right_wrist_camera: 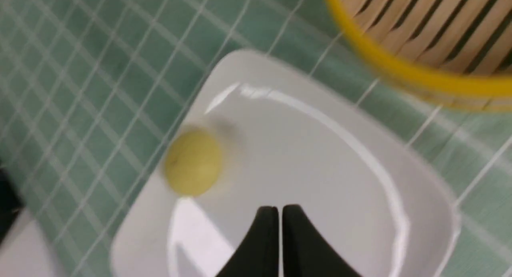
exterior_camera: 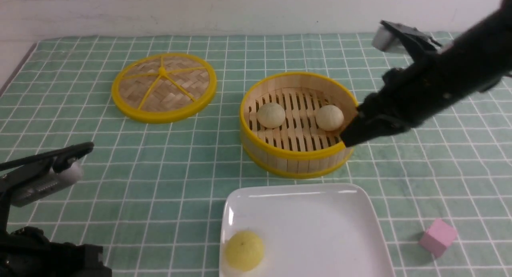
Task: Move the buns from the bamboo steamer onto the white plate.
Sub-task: 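Reach toward a bun in the bamboo steamer with the right gripper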
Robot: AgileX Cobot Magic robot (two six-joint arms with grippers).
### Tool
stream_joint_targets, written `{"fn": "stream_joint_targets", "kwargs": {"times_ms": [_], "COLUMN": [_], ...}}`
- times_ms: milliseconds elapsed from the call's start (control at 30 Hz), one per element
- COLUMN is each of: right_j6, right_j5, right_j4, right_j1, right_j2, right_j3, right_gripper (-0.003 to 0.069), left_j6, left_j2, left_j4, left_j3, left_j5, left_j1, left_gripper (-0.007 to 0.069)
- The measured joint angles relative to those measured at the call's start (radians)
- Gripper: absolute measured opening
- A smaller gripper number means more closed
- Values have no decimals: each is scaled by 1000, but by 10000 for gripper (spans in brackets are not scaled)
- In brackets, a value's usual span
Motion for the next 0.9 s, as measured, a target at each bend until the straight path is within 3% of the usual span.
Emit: {"fn": "stream_joint_targets", "kwargs": {"times_ms": [333, 533, 733, 833, 900], "right_j6": [176, 186, 188, 188, 189], "right_j5": [-276, -339, -368, -369, -356], "right_j4": [-405, -483, -489, -489, -471], "right_j1": [52, 52, 52, 52, 52], "right_j2": [268, 347, 417, 424, 417], "right_j3": [-205, -209, -211, -217, -219], "right_gripper": [304, 344, 304, 200, 46], "left_j6": [0, 0, 0, 0, 0], "left_j2": [0, 0, 0, 0, 0], "left_j4": [-1, -1, -1, -1, -1], "left_j3": [0, 0, 0, 0, 1], "left_j5": [-28, -40, -41, -41, -41], "left_j1": [0, 0, 0, 0, 0], "left_gripper": [23, 34, 40, 43, 45]}}
